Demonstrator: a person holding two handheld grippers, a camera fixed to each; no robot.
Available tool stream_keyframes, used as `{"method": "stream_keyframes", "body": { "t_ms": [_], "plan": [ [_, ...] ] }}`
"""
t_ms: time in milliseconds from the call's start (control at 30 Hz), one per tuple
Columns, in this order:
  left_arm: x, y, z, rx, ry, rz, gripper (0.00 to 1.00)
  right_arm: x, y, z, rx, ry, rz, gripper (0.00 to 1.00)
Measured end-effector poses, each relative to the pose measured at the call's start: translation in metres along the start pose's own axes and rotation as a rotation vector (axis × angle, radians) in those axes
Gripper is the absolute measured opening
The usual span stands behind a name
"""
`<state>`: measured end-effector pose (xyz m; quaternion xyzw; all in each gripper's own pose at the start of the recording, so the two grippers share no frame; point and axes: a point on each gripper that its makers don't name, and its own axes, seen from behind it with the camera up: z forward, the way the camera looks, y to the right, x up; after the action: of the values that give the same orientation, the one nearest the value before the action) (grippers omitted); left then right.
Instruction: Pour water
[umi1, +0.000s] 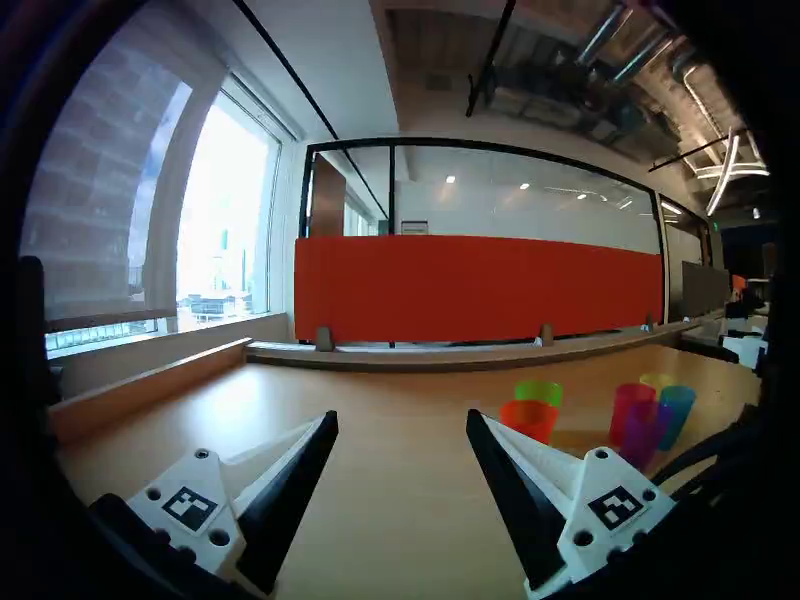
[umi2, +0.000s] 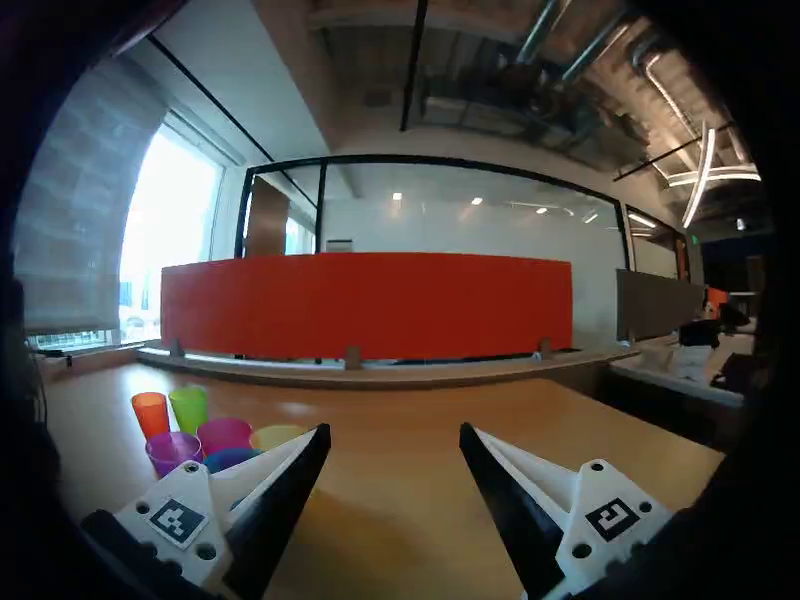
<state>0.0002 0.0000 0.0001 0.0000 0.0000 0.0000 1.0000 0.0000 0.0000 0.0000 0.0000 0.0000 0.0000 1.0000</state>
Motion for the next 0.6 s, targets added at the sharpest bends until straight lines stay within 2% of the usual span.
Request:
{"method": "stream_keyframes", "body": {
  "t_ms": [100,200,400,600],
  "plan": [
    [0.011,0.000,0.004,-0.001,-0.004,-0.001,0.95,0.000,-0.004,0.001,0.003,-0.009,-0.004,1.00],
    [0.030,0.002,0.007,-0.008,-0.016,0.008,0.95,0.012,-0.006,0.003,-0.002,-0.025,-0.013,1.00],
    [0.071,0.007,0.011,-0.027,-0.030,0.032,0.95,0.053,-0.013,0.005,-0.001,-0.026,-0.009,1.00],
    [0.113,0.008,0.012,-0.031,-0.035,0.027,0.95,0.091,-0.015,0.005,-0.011,-0.037,-0.016,1.00]
  ]
}}
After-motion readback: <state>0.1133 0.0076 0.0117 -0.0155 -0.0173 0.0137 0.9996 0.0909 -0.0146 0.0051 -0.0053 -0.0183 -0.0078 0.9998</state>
